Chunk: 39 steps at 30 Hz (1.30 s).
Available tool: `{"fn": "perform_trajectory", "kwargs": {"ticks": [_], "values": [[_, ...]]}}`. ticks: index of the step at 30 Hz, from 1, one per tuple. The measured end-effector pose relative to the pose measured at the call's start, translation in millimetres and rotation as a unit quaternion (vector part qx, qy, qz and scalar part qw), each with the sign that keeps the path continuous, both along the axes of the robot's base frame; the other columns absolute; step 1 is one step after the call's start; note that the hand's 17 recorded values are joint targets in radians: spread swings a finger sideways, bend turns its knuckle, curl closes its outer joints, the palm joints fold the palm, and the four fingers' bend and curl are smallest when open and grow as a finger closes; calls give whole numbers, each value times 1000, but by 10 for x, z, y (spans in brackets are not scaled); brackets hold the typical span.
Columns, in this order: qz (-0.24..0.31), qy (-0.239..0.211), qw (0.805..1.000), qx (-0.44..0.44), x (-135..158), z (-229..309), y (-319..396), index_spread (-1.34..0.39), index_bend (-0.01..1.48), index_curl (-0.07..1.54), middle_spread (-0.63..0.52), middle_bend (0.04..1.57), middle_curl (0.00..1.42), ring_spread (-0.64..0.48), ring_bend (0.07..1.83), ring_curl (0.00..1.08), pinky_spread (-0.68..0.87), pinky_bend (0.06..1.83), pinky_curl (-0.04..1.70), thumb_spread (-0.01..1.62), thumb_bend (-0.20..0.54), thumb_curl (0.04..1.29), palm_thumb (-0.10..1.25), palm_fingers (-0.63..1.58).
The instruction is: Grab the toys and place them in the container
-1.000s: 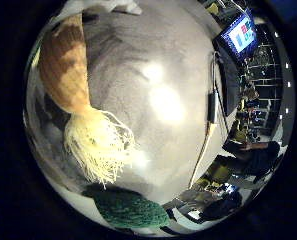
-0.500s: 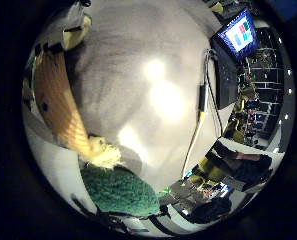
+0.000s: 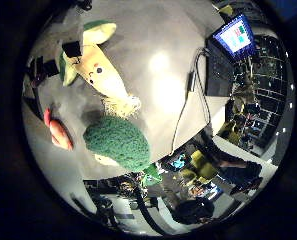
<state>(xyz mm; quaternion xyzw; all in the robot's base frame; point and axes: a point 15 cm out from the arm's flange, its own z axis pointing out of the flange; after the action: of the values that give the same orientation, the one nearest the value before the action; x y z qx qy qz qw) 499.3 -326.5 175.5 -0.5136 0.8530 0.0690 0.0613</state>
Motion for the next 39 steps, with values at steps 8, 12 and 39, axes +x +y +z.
{"fn": "perform_trajectory", "kwargs": {"ticks": [8, 12, 39], "values": [[-28, 2, 1000, 10, -126, -93, -174, -295, 371, 433, -69, 767, 431, -85, 1045, 408, -83, 1089, 560, 1072, -27, 367, 674, -30], [-50, -1, 998, 34, -111, -312, -177, -210, 310, 389, 123, 530, 337, 148, 725, 264, 278, 893, 423, 1080, -28, 355, 641, -141], [-56, 87, 995, 1, -289, -1295, -213, -90, 300, 388, 235, 169, 273, 283, 233, 181, 454, 423, 254, 959, -17, 340, 690, 106]]}}
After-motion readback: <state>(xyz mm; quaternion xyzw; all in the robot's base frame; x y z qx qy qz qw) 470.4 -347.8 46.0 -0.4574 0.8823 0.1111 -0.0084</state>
